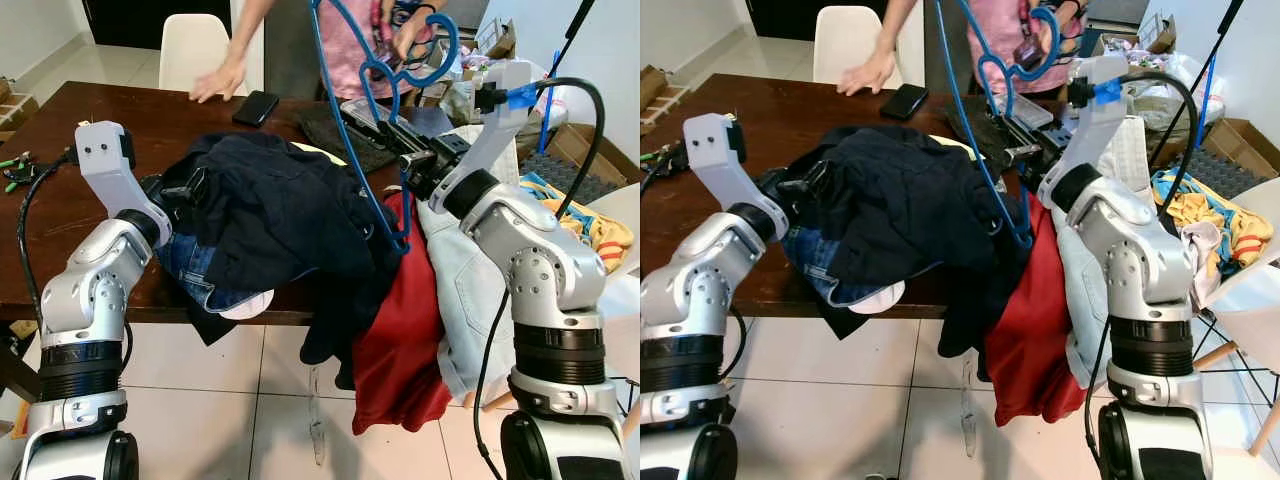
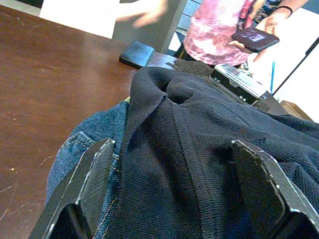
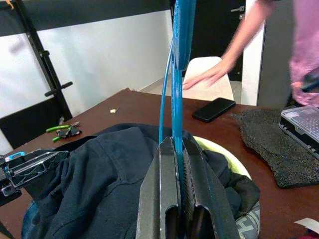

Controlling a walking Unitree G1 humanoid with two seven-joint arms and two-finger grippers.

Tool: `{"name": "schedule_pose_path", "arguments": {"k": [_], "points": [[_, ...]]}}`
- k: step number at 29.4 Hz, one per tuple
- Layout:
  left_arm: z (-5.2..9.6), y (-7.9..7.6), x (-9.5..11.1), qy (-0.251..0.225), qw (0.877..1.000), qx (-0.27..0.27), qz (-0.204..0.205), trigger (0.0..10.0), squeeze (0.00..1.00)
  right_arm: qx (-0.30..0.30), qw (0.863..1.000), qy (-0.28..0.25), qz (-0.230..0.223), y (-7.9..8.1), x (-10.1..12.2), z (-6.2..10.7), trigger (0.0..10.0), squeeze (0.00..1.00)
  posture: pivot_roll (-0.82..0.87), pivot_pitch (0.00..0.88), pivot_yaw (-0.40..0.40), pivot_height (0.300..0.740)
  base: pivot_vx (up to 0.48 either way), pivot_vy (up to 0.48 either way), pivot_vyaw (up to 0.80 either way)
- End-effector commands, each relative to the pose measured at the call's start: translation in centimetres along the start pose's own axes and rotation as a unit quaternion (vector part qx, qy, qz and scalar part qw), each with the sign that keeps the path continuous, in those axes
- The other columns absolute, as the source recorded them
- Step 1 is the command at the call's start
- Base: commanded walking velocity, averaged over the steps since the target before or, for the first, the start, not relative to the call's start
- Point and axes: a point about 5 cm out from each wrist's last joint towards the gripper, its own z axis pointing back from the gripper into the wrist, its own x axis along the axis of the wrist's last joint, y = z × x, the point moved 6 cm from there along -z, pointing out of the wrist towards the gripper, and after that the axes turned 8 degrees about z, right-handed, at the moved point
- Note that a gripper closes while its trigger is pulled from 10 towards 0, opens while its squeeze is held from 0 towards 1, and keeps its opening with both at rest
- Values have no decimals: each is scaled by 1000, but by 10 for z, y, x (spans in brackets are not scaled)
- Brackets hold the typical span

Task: Hang hanger

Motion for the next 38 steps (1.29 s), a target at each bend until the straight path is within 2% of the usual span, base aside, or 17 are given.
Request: {"name": "schedule_pose_path", "arguments": {"k": [1, 3, 4, 10, 20, 23, 25, 26, 27, 29, 30, 38], "points": [[1, -6, -3, 3, 1000, -13, -16, 2549, 0, 6, 1000, -6, 5, 4, 3, 0, 10000, 0, 194, 118, -62, 740, 0, 0, 0], [1, -8, -3, 2, 1000, -18, -18, 2549, 0, 6, 1000, -5, 5, 4, 3, 0, 10000, 0, 194, 118, -62, 740, 0, 0, 0], [1, -12, -3, 2, 1000, -24, -18, 0, 0, 6, 1000, -5, 4, 4, 3, 0, 10000, 0, 192, 120, -62, 740, 0, 0, 0], [1, -19, -3, 2, 999, -36, -22, 0, 0, 3, 1000, -4, 5, 3, 3, 1, 10000, 0, 189, 121, -61, 740, 0, 0, 0], [1, -20, 0, -4, 999, -36, -29, 0, 0, 2, 1000, -3, 6, 2, 3, 1, 10000, 0, 190, 123, -62, 740, 0, 0, 0], [1, -20, 2, -7, 999, -34, -35, 275, 0, 2, 1000, -3, 6, 2, 3, 1, 10000, 0, 190, 123, -63, 740, 0, 0, 0], [2, -12, 15, -35, 998, -3, -57, 2863, 0, 1, 1000, -2, 7, 2, 2, 1, 10000, 0, 187, 124, -62, 740, 0, 0, 0], [2, -12, 15, -35, 998, -3, -57, 2863, 0, 1, 1000, -2, 7, 2, 2, 1, 10000, 0, 187, 124, -62, 740, 0, 0, 0], [4, -5, 25, -56, 996, 24, -68, 7922, 0, 1, 1000, -2, 7, 2, 2, 1, 10000, 0, 187, 124, -62, 740, 0, 0, 0], [5, 0, 32, -69, 994, 42, -73, 7922, 0, 1, 1000, -2, 7, 2, 2, 1, 10000, 0, 187, 124, -62, 740, 0, 0, 0], [7, 4, 36, -78, 993, 56, -73, 10000, 1000, 1, 1000, -1, 7, 2, 2, 1, 10000, 0, 191, 125, -63, 740, 0, 0, 0], [9, 9, 32, -74, 992, 75, -63, 10000, 1000, 4, 1000, -1, 6, 3, 1, 1, 10000, 0, 194, 127, -63, 740, 0, 0, 0]]}}
